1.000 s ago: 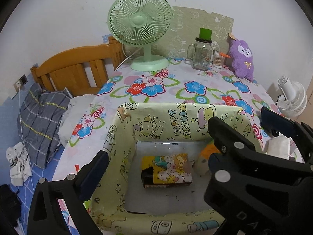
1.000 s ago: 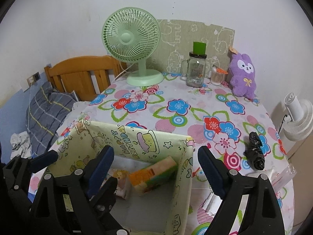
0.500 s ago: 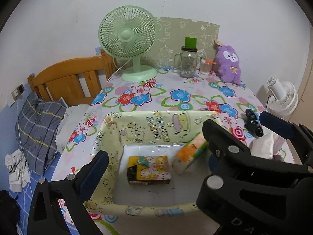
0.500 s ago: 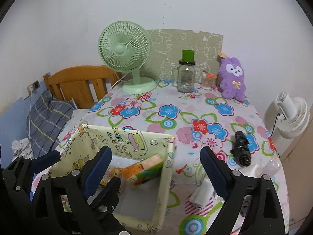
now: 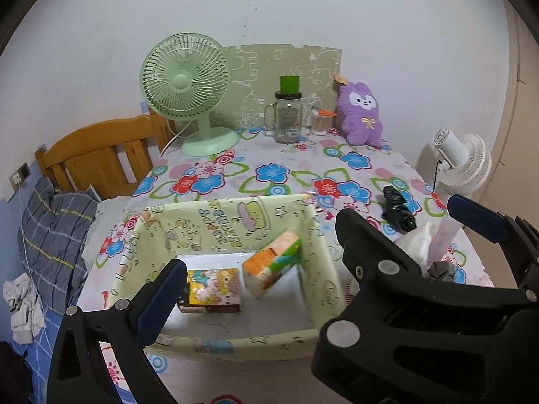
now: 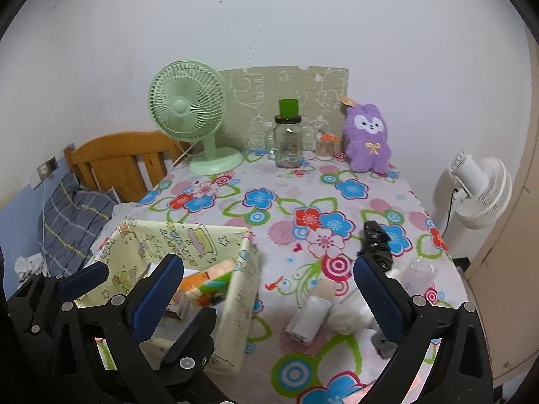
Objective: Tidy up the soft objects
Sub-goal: 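Withdraw both tools from the box toward the remaining items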
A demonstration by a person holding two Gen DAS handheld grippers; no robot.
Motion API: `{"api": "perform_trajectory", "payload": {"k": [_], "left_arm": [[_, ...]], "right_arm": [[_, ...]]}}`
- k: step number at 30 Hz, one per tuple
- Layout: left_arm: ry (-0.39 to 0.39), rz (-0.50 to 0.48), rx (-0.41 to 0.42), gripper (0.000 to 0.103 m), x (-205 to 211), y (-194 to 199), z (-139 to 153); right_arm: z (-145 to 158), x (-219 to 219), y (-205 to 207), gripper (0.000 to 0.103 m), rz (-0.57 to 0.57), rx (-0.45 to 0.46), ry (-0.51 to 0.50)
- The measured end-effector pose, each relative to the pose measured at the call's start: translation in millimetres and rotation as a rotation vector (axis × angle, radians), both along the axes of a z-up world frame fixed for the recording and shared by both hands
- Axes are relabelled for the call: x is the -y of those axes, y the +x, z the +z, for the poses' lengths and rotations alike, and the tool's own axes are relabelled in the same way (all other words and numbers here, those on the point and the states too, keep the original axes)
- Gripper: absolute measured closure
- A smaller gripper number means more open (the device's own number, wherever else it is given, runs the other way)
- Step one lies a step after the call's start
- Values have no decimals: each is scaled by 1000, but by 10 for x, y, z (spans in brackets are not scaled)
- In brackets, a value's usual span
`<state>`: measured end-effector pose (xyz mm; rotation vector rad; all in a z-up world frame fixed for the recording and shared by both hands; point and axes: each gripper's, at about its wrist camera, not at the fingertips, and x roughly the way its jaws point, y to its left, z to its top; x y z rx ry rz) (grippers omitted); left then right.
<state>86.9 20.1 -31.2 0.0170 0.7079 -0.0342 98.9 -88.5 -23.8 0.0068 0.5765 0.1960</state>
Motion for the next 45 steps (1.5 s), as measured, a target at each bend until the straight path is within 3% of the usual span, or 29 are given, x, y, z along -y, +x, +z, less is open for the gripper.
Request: {"api": "perform_trajectory", "payload": {"k": [10,22,33,45], "left_arm": [[-10,-40,59,0,313,-102,3],[-22,-123,43,0,681,-167,-119],[-25,-176,59,0,943,-245,-183],[-11,-239,22,0,1212,-247,-436]], "right_arm": [[-31,314,-121,0,-39,-9,1],[-199,692,-216,0,-87,-45,29],[-297,1006,-343,0,-138,-3,72],[-560,1246,-408,0,-206,-24,65]]}}
